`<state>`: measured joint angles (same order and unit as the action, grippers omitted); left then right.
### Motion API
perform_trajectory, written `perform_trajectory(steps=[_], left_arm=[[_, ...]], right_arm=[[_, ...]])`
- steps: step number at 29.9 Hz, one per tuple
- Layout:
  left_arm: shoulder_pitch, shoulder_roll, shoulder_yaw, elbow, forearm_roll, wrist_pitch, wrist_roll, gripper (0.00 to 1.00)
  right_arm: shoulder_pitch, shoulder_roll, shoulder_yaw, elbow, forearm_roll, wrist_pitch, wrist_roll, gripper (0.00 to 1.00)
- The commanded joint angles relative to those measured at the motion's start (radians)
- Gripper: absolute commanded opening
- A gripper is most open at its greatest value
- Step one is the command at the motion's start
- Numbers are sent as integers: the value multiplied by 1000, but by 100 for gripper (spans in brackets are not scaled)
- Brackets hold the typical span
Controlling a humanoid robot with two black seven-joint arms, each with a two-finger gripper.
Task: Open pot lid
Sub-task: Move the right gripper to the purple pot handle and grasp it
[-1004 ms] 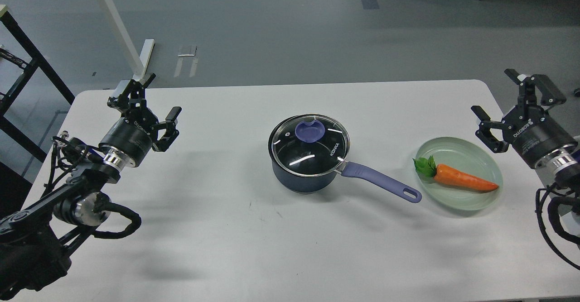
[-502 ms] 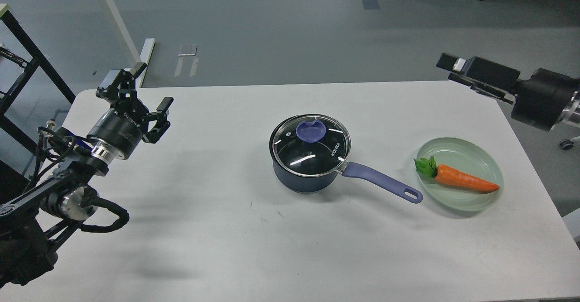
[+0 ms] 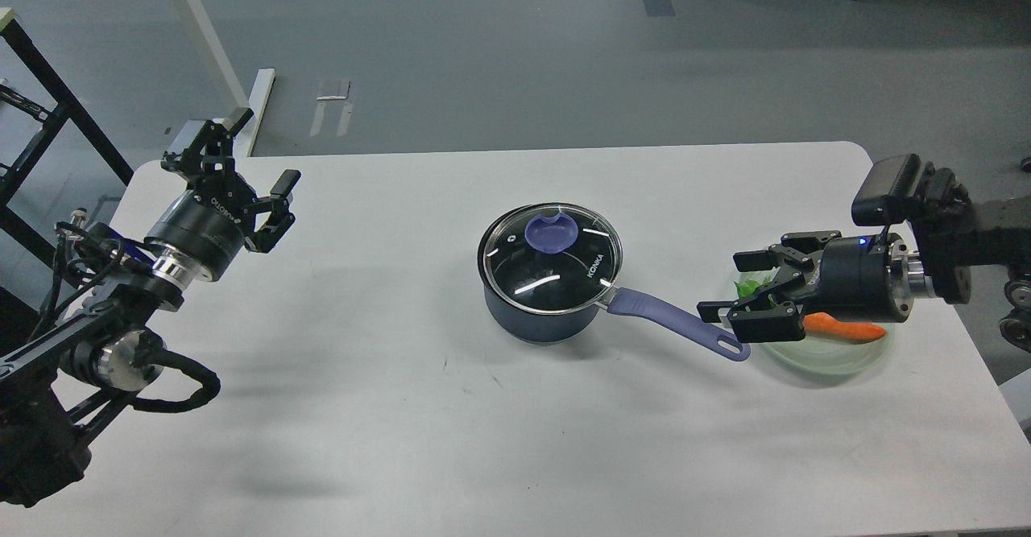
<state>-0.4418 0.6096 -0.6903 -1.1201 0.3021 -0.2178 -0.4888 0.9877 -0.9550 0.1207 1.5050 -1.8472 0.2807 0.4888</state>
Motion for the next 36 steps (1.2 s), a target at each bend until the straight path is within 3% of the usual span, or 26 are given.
perform_trajectory(steps=[1, 9, 19, 28, 31, 36], left_arm=[[0, -1, 0, -4, 0, 1, 0, 99], [0, -1, 2, -18, 0, 1, 0, 99], [0, -1, 2, -29, 0, 6, 0, 99], [-2, -1, 2, -55, 71, 1, 0, 99], [-2, -1, 3, -70, 84, 1, 0, 99], [-32, -1, 5, -73, 233, -2, 0, 99]], right_arm=[[5, 42, -32, -15, -79, 0, 0, 97], [3, 108, -84, -78, -90, -5, 0, 90], [5, 137, -105, -115, -92, -31, 0, 59], [9, 130, -105, -115, -95, -37, 0, 46], [9, 128, -105, -115, -95, -37, 0, 36], [11, 128, -105, -115, -95, -37, 0, 30]])
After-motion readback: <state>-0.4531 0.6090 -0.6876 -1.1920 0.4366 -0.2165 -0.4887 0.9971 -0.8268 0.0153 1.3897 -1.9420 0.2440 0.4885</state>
